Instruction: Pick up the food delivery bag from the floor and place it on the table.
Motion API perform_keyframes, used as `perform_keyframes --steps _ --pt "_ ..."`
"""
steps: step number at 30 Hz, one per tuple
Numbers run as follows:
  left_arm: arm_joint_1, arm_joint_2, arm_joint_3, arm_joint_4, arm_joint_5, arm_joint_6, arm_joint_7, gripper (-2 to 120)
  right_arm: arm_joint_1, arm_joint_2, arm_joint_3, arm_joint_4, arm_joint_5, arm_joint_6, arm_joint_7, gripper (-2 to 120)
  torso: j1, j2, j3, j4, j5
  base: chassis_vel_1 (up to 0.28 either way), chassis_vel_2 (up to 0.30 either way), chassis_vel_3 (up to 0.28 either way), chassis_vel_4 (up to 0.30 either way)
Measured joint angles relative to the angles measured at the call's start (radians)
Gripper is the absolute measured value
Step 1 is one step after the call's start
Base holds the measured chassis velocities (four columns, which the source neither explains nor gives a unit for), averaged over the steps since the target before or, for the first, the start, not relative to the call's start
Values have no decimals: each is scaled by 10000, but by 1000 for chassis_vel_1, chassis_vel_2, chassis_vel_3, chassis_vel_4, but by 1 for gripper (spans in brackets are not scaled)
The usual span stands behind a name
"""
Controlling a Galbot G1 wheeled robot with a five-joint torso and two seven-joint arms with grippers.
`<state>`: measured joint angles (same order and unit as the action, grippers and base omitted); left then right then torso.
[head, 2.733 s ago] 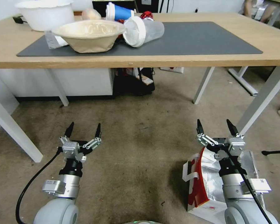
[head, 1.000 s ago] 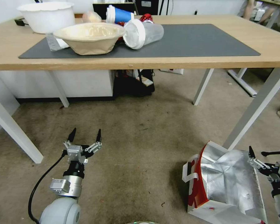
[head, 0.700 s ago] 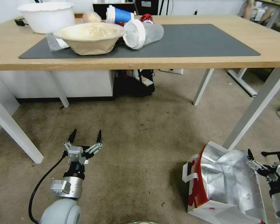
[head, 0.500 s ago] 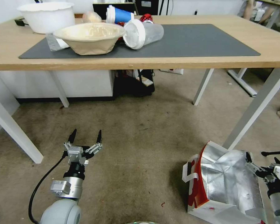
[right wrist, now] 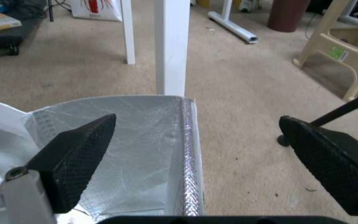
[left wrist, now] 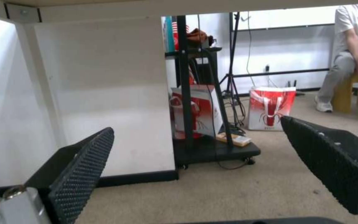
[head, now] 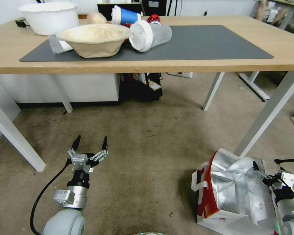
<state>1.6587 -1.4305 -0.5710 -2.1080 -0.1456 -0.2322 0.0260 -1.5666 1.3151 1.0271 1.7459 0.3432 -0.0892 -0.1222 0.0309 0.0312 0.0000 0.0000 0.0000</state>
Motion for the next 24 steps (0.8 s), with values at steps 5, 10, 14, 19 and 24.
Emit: perform_keyframes --steps 5,10,14,19,24 --pt "-1 -28 6 32 21 -33 -3 100 90 -36 -108 -78 29 -317 79 82 0 1 0 0 0 0 0 0 0" --pt "5 -30 6 41 27 -65 -8 100 145 -39 -176 -153 60 -420 99 65 0 1 0 0 -1 0 0 0 0" --pt "17 -29 10 40 30 -82 -8 100 194 -64 -193 -244 60 -421 113 50 1 1 0 0 -1 0 0 0 0" --pt "42 -38 24 41 37 -109 -9 100 190 -67 -197 -290 58 -364 116 30 -1 1 0 0 0 0 0 0 0" --pt "53 -42 27 41 46 -122 -8 100 174 -52 -201 -297 40 -251 107 10 0 1 0 0 0 0 0 0 0"
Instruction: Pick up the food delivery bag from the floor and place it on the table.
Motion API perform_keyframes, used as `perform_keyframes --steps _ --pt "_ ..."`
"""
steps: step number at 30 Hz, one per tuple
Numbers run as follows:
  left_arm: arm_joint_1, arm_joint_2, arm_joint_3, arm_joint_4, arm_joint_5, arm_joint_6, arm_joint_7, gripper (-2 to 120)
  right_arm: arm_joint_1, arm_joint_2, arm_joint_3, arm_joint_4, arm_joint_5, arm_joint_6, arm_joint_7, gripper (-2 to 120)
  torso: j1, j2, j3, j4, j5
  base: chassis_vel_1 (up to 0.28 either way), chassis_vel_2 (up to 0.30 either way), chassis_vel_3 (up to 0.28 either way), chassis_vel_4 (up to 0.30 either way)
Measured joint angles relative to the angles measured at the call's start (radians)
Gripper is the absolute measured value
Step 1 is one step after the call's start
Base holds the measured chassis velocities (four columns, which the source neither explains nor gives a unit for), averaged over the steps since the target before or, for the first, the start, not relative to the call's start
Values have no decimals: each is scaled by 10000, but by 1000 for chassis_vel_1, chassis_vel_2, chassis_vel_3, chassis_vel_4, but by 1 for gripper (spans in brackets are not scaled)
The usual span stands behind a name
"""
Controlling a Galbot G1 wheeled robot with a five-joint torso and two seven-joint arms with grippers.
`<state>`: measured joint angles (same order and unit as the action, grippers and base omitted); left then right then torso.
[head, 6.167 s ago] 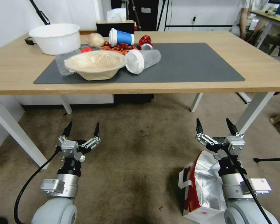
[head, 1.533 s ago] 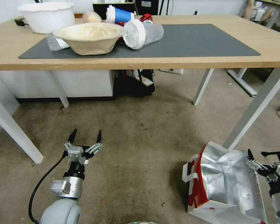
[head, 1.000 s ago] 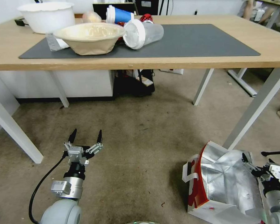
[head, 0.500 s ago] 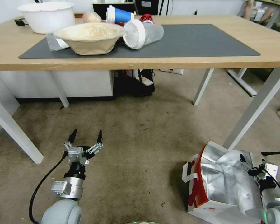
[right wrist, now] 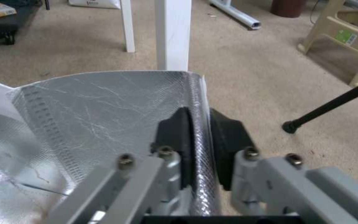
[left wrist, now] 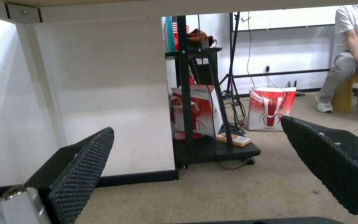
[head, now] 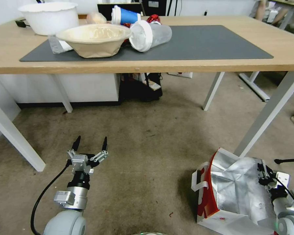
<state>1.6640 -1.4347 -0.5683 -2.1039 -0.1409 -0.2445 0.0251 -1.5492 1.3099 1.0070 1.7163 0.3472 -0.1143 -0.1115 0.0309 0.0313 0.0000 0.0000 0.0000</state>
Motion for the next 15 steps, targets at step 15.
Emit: perform_keyframes --steps 15 --pt "29 -34 -2 -63 40 -31 -2 100 -118 85 -49 196 315 242 -16 0 0 0 5 2 0 0 0 0 0"
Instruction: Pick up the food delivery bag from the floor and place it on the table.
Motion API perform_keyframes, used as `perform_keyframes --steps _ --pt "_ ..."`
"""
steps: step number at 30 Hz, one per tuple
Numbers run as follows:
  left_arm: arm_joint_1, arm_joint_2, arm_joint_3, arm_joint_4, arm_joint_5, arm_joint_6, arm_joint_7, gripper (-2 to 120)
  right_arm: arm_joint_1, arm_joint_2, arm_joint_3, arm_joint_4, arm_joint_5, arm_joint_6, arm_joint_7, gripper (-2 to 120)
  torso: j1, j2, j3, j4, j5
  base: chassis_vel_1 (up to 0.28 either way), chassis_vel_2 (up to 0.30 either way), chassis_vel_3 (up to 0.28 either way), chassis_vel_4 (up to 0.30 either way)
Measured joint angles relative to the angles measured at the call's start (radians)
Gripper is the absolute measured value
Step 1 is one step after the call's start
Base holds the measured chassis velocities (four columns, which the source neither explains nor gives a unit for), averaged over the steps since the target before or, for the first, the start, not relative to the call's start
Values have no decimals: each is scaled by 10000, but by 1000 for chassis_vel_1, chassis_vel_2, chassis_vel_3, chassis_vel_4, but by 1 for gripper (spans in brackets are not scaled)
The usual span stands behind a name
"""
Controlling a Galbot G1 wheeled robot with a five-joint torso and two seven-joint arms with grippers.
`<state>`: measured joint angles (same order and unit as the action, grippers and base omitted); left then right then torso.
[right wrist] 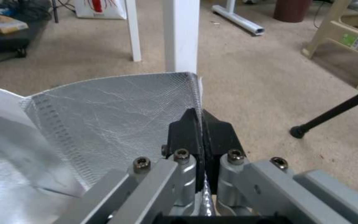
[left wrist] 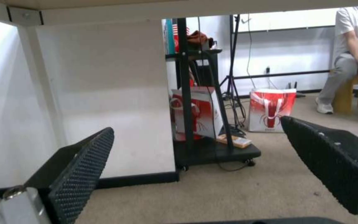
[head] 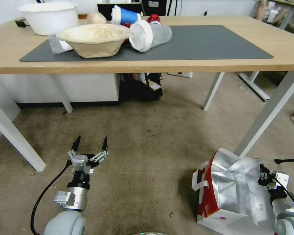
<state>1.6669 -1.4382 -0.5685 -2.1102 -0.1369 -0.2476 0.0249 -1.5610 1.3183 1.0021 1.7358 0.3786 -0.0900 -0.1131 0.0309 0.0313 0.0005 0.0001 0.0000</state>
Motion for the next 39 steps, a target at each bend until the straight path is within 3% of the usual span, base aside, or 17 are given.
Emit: perform_keyframes --steps 14,39 --pt "57 -32 -74 -32 44 -58 -38 100 -619 617 -535 2485 34 177 59 0 0 0 4 -1 -2 0 0 0 0" --pt "-21 -90 -155 -1 -15 -66 -99 100 -1082 742 -2115 4818 -561 735 -894 0 0 0 7 -1 -1 0 0 0 0"
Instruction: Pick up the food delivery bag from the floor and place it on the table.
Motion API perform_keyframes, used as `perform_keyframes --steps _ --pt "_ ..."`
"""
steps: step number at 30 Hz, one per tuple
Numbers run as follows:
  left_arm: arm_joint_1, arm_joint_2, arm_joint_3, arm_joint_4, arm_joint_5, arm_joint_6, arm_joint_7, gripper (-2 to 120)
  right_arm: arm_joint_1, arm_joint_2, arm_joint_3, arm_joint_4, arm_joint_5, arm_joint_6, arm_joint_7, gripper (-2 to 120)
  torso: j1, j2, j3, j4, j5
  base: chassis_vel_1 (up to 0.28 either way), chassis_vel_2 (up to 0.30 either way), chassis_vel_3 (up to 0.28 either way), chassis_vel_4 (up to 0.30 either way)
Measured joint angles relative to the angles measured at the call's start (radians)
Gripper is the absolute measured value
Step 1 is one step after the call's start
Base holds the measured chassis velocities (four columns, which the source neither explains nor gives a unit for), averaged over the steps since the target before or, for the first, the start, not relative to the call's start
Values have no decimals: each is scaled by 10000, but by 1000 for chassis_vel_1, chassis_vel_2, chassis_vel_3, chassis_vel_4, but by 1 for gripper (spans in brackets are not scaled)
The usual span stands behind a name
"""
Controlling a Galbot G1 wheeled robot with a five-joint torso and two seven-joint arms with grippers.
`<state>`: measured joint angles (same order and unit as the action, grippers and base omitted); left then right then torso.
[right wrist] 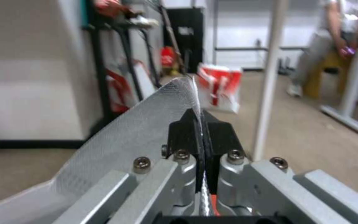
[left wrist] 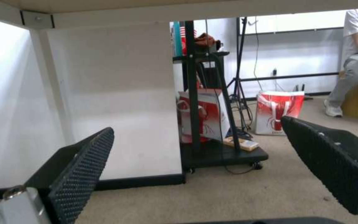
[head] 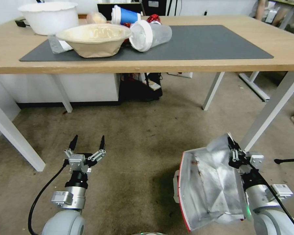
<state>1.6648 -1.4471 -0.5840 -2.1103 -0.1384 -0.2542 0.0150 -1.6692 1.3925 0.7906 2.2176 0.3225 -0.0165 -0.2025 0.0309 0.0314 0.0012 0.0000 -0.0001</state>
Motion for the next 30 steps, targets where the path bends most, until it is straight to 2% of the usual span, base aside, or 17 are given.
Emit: perform_keyframes --steps 9,12,13,15,25,30 --pt "-52 32 -60 -155 -120 18 -48 100 47 -626 -119 950 640 309 -1021 0 0 0 1 -1 1 0 0 0 0" --pt "-72 62 -120 -208 -180 29 -56 100 200 -981 -113 988 1314 1051 -1880 0 0 0 1 0 3 0 0 0 0" --pt "-72 62 -120 -208 -180 29 -56 100 200 -981 -113 988 1314 1051 -1880 0 0 0 1 0 3 0 0 0 0" --pt "-62 64 -133 -266 -210 48 -54 100 243 -1207 -34 1024 1780 1346 -2569 0 0 0 1 0 2 0 0 0 0" --pt "-12 52 -94 -586 -611 289 -144 100 327 -1420 -7 1576 2523 1359 -3122 0 0 0 1 0 2 0 0 0 0" --pt "-27 66 -105 -611 -801 173 -209 100 337 -1501 -6 1640 2826 1305 -3255 0 0 0 1 0 1 0 0 0 0"
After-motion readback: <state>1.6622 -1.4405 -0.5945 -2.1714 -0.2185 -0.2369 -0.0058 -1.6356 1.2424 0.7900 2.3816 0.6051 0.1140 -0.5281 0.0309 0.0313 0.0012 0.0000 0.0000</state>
